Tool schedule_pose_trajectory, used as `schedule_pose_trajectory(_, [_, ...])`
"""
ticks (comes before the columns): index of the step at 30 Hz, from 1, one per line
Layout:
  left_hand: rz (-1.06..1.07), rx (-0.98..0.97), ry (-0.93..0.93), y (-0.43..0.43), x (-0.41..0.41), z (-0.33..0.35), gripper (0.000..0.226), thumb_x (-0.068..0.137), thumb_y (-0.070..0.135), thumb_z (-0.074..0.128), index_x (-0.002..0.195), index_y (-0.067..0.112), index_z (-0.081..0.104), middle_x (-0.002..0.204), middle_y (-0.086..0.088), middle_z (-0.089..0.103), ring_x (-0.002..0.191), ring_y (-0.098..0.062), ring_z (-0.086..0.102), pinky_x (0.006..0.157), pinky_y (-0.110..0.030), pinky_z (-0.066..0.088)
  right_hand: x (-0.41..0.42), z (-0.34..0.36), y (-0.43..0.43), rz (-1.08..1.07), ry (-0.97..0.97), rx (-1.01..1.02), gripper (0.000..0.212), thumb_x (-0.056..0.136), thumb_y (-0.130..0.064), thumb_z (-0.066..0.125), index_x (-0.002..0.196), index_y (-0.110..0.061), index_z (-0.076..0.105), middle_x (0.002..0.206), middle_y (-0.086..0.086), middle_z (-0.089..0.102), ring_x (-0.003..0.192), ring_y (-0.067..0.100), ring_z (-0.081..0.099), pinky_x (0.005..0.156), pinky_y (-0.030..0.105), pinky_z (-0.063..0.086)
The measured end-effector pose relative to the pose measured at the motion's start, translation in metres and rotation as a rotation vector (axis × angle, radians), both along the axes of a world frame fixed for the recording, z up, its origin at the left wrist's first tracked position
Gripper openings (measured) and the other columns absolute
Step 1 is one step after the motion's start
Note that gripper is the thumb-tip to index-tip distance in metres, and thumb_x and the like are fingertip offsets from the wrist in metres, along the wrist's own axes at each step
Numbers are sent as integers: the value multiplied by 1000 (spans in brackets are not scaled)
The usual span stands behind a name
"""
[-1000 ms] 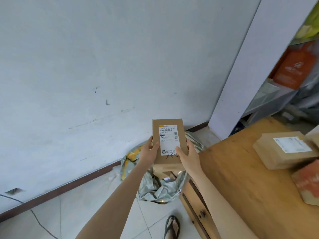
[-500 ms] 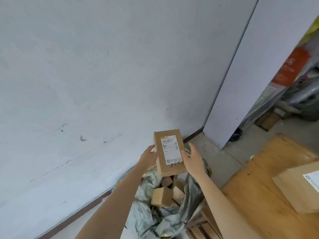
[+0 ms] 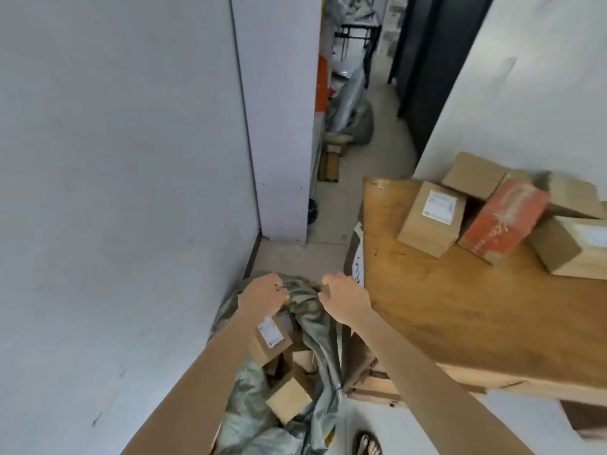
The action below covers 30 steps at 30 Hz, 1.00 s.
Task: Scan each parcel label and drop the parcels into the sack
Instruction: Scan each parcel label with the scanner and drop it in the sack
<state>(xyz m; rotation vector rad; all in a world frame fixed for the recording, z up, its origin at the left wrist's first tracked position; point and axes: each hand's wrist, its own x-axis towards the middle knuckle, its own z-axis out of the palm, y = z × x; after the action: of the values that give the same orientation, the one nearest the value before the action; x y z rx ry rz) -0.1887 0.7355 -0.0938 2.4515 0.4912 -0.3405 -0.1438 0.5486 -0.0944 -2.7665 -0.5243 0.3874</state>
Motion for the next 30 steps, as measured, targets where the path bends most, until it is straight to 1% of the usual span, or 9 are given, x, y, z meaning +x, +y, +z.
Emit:
schedule_pose_trajectory(2, [-162,34,-29,-29,25,11,36,95,32,46,128,21,56,130,-5,59,117,-25,55,89,-29,43,3,13,-24,-91,-26,-2,36,96,-34,45,129,-22,50,124,6,56,114,29,52,88,41,49])
schedule_pose_trajectory(4, [-294,60,-68,-68,46,23,38,96,34,46,131,22,53,131,-3,59,120,-24,54,94,-34,44,5,27,-57,-201,-42,2,38,95,-34,45,131,-23,49,127,6,55,116,31,52,89,42,50])
schedule_pose_trajectory(7, [-508,83,-144,-139,68,37,40,98,37,45,133,19,51,124,-3,62,112,-23,58,88,-35,50,4,48,-123,-386,-68,11,39,95,-36,46,133,-26,49,131,3,53,123,28,48,91,43,47])
schedule_pose_trajectory(10, [-648,74,-191,-217,77,48,43,97,38,47,136,21,47,132,-3,57,116,-24,56,86,-36,50,-4,65,-201,-548,-97,-5,39,94,-33,46,133,-27,49,131,2,53,123,27,47,93,44,48])
schedule_pose_trajectory(14, [-767,86,-233,-318,82,52,43,96,37,47,137,23,46,135,-1,54,121,-21,52,86,-34,47,-19,74,-306,-700,-118,-9,38,94,-30,45,131,-26,48,126,3,53,120,30,48,88,42,48])
schedule_pose_trajectory(16, [-802,89,-255,-365,87,53,44,95,36,49,136,23,46,134,-2,55,120,-21,54,87,-34,48,-22,74,-357,-730,-134,-3,37,95,-34,44,130,-24,48,124,4,53,115,29,50,86,41,49])
schedule_pose_trajectory(20, [-811,100,-251,-456,101,54,47,94,37,49,139,24,44,137,-1,54,122,-22,52,89,-35,48,-17,73,-455,-755,-125,-9,34,96,-33,45,129,-25,49,123,3,53,115,27,50,89,43,50])
schedule_pose_trajectory(24, [-783,102,-203,-535,113,50,50,94,35,51,141,23,41,141,-2,49,126,-22,50,94,-38,48,-7,70,-539,-751,-112,39,33,95,-35,48,126,-26,50,119,1,54,108,24,54,85,39,50])
schedule_pose_trajectory(30, [-679,143,-197,-616,149,47,56,91,37,52,144,25,35,134,-3,51,118,-24,53,90,-41,51,35,60,-633,-719,-70,56,34,94,-34,50,127,-26,49,122,2,52,110,24,53,90,40,49])
